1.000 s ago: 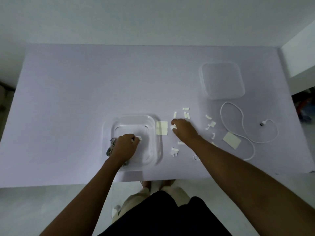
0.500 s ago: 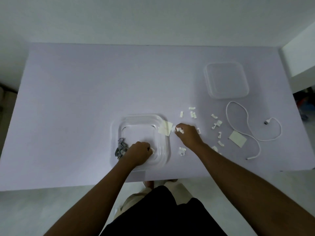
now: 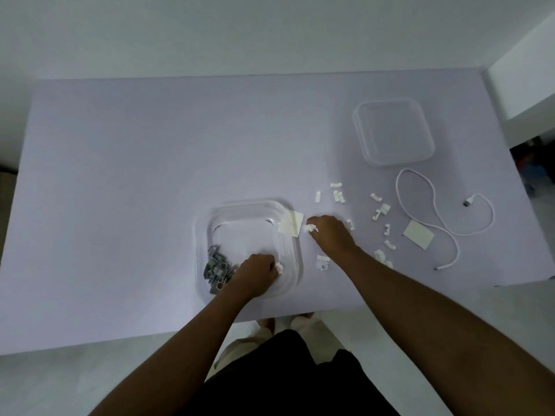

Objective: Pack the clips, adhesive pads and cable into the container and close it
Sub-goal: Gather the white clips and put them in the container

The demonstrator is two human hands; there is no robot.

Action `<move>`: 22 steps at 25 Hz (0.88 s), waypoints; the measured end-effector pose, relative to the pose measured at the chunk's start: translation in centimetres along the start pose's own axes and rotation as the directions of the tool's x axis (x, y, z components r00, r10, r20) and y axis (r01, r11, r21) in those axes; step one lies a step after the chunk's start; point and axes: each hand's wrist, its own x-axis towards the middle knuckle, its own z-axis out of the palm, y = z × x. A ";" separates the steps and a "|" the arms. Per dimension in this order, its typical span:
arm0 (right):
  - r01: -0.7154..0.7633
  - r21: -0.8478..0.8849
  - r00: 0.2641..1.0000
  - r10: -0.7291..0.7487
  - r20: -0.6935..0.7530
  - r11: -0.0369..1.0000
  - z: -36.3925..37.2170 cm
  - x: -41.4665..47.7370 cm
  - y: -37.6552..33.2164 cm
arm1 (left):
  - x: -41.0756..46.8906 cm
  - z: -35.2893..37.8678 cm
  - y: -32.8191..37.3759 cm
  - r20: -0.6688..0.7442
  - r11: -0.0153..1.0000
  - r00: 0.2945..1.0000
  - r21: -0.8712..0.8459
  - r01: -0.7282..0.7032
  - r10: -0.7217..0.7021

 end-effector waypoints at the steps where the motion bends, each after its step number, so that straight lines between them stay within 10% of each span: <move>1: -0.012 0.034 1.000 0.012 -0.009 0.999 0.1 -0.2 0.2 | 0.0 0.0 0.0 -0.015 1.000 1.000 -0.013 -0.011 0.011; 8: -0.007 0.493 0.986 0.090 -0.144 0.870 -3.5 -1.6 -3.0 | -1.0 -1.8 0.1 -0.071 0.980 0.997 -0.190 -0.052 0.039; 12: 0.047 0.547 0.997 -0.072 0.026 0.836 -5.6 -3.6 -6.7 | -2.5 -4.2 -0.9 -0.299 0.966 0.954 -0.251 -0.067 -0.012; 18: 0.259 0.226 0.840 -0.335 0.428 0.939 -3.9 -5.0 -11.9 | -5.2 -5.8 -6.3 -0.764 0.960 0.592 -0.134 0.244 -0.257; 22: 0.368 -0.016 0.766 -0.294 0.572 0.930 -0.1 -5.6 -13.4 | -4.5 -4.6 -7.5 -0.528 0.846 0.681 -0.454 0.278 -0.507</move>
